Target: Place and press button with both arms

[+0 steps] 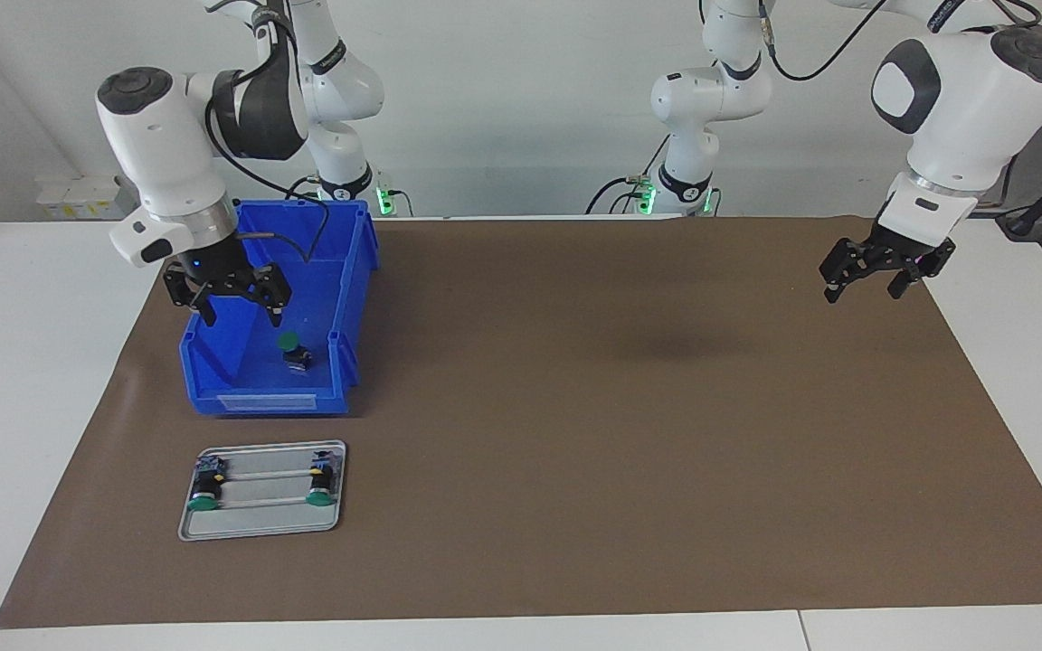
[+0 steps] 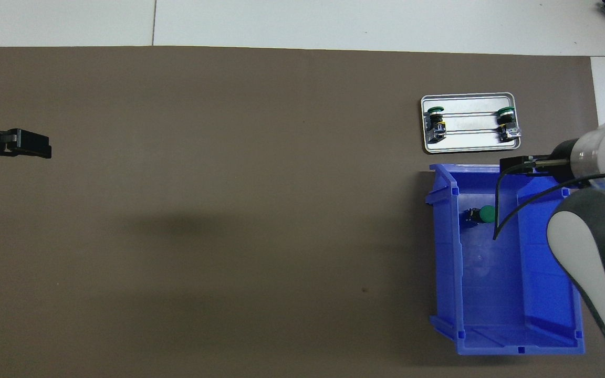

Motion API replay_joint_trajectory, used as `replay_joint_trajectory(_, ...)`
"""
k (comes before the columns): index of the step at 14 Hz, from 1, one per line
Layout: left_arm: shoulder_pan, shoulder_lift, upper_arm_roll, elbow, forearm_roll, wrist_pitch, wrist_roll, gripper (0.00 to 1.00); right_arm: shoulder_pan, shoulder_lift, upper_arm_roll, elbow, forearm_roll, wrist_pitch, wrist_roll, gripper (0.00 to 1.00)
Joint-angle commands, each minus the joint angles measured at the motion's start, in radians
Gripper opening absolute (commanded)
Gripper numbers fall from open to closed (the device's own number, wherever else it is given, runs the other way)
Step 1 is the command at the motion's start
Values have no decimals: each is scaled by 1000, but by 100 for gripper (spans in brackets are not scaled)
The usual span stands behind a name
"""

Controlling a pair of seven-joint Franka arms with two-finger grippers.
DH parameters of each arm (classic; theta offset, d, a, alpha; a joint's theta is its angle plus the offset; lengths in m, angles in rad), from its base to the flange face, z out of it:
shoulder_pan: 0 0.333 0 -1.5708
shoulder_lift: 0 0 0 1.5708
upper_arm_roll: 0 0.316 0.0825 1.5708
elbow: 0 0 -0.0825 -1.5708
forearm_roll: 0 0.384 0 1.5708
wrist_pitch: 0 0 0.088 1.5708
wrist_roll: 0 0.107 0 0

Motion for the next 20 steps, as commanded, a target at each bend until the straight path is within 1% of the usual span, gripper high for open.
replay_joint_trajectory(1,10,-29,-8,-27,18,-2,-10,100,-22,16,14,159,-22,-170,38,100)
replay_joint_trajectory(3,9,-27,-8,-29,18,-2,-10,100,-32,25,15,288,-9,-334,38,100)
replay_joint_trajectory(4,9,-29,-8,-27,18,-2,-10,100,-36,28,14,327,0,-404,38,100)
replay_joint_trajectory(6,10,-29,-8,-27,18,-2,-10,100,-30,9,12,277,9,-431,43,100)
replay_joint_trajectory(10,9,-29,-8,-27,18,-2,-10,100,-24,1,11,261,17,-416,32,100)
replay_joint_trajectory(12,10,-29,-8,-27,18,-2,-10,100,-23,5,11,276,15,-431,22,100)
replay_joint_trajectory(14,10,-29,-8,-27,18,-2,-10,100,-27,15,12,305,14,-486,11,100)
replay_joint_trajectory(18,10,-29,-8,-27,18,-2,-10,100,-35,15,9,302,18,-494,-17,100)
replay_joint_trajectory(20,10,-29,-8,-27,18,-2,-10,100,-36,13,6,302,56,-496,-14,100)
